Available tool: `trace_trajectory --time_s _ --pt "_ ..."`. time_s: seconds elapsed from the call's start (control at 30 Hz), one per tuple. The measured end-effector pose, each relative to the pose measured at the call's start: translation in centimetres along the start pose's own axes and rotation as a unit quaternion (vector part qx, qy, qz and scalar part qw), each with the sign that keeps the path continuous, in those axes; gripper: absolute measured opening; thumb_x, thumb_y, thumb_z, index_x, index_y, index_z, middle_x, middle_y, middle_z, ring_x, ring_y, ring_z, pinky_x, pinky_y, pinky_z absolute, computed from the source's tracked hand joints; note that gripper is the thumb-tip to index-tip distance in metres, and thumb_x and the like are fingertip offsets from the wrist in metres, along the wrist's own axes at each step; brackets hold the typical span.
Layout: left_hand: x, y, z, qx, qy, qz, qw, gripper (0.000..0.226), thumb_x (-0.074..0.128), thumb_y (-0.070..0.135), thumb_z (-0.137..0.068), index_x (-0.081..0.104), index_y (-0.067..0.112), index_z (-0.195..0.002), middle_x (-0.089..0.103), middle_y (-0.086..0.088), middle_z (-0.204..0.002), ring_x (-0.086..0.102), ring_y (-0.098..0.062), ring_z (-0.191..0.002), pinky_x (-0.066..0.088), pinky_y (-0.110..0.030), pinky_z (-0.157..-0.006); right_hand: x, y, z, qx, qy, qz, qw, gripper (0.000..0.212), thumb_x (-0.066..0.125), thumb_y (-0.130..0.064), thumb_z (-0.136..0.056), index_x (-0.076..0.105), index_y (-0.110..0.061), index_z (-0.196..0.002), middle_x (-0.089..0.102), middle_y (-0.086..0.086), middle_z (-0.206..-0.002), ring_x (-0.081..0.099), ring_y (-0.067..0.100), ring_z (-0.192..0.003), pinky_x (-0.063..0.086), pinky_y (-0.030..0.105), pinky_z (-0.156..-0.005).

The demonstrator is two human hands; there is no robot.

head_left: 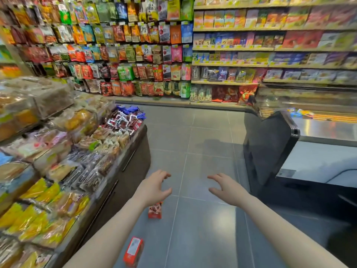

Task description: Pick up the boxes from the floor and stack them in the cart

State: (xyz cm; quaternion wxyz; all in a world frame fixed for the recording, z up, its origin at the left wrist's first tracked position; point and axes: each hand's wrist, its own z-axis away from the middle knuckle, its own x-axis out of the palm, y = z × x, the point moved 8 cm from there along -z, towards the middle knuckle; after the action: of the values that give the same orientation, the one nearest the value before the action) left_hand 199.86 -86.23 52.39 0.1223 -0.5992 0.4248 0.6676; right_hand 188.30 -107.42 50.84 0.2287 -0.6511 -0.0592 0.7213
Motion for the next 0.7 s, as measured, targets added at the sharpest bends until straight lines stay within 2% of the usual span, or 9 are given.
trace_trajectory --time_s 0.1,0.17,0.27,0.4,0.53,0.6,0.67,0.7 --pt "2.0 -1.7 -3.3 -0.012 -0.009 0.009 1.0 0.074 0.034 0.064 -0.064 0.054 0.021 -0.121 0.054 0.009 -0.113 0.053 -0.007 -0.103 0.043 -0.024 -0.088 0.6 2.5 -3.9 0.002 -0.024 0.0 1.0 0.052 0.05 -0.044 -0.093 0.038 -0.027 -0.141 0.044 -0.003 -0.14 0.043 0.018 -0.127 0.038 0.036 -0.103" --pt "3.3 -3.1 -5.4 -0.03 -0.012 0.012 0.999 0.071 0.038 0.063 -0.067 0.054 0.02 -0.122 0.054 0.008 -0.114 0.052 -0.007 -0.103 0.039 -0.019 -0.085 1.1 4.1 -6.8 -0.005 -0.041 0.002 0.999 0.052 0.05 -0.045 -0.092 0.038 -0.028 -0.141 0.042 -0.004 -0.141 0.042 0.017 -0.128 0.038 0.036 -0.104" --pt "5.4 -5.6 -8.4 -0.084 -0.016 0.016 0.996 0.059 0.051 0.054 -0.075 0.053 0.022 -0.123 0.055 0.009 -0.115 0.053 -0.007 -0.103 0.044 -0.024 -0.086 1.6 6.1 -11.9 -0.029 -0.071 0.004 0.997 0.054 0.051 -0.044 -0.092 0.037 -0.026 -0.142 0.04 -0.003 -0.143 0.04 0.017 -0.131 0.035 0.033 -0.106" --pt "7.8 -8.6 -11.3 -0.165 -0.013 0.035 0.986 0.069 0.036 0.062 -0.065 0.055 0.024 -0.119 0.055 0.011 -0.111 0.053 -0.005 -0.1 0.043 -0.021 -0.083 2.5 7.9 -19.1 -0.065 -0.129 -0.003 0.99 0.056 0.054 -0.043 -0.091 0.038 -0.023 -0.142 0.04 -0.002 -0.143 0.041 0.018 -0.13 0.033 0.031 -0.106" --pt "8.9 -11.4 -12.4 -0.255 0.006 0.065 0.965 0.071 0.033 0.066 -0.063 0.054 0.026 -0.117 0.048 0.02 -0.104 0.051 0.0 -0.097 0.037 -0.015 -0.078 4.3 8.5 -25.5 -0.099 -0.187 0.002 0.977 0.058 0.056 -0.042 -0.091 0.038 -0.02 -0.141 0.039 0.001 -0.142 0.038 0.02 -0.131 0.03 0.028 -0.107" --pt "9.5 -12.8 -12.0 -0.288 0.009 0.077 0.955 0.072 0.032 0.066 -0.063 0.054 0.026 -0.118 0.048 0.019 -0.103 0.049 0.002 -0.092 0.035 -0.012 -0.078 5.3 8.2 -28.3 -0.117 -0.205 0.008 0.972 0.058 0.056 -0.041 -0.092 0.037 -0.019 -0.142 0.038 0.0 -0.142 0.037 0.019 -0.132 0.027 0.025 -0.106" --pt "10.7 -14.7 -11.2 -0.321 -0.002 0.078 0.944 0.059 0.044 0.061 -0.073 0.053 0.026 -0.12 0.05 0.017 -0.107 0.047 0.004 -0.094 0.03 -0.004 -0.077 6.8 7.6 -30.8 -0.133 -0.224 0.019 0.965 0.059 0.054 -0.043 -0.092 0.036 -0.02 -0.143 0.037 -0.003 -0.143 0.036 0.016 -0.133 0.029 0.024 -0.103" --pt "11.4 -15.8 -10.6 -0.342 -0.012 0.076 0.936 0.05 0.054 0.051 -0.08 0.052 0.025 -0.122 0.05 0.015 -0.11 0.047 0.005 -0.096 0.027 -0.001 -0.077 7.7 7.1 -32.0 -0.142 -0.235 0.024 0.961 0.059 0.054 -0.044 -0.092 0.035 -0.021 -0.143 0.037 -0.004 -0.143 0.035 0.016 -0.133 0.029 0.024 -0.103"
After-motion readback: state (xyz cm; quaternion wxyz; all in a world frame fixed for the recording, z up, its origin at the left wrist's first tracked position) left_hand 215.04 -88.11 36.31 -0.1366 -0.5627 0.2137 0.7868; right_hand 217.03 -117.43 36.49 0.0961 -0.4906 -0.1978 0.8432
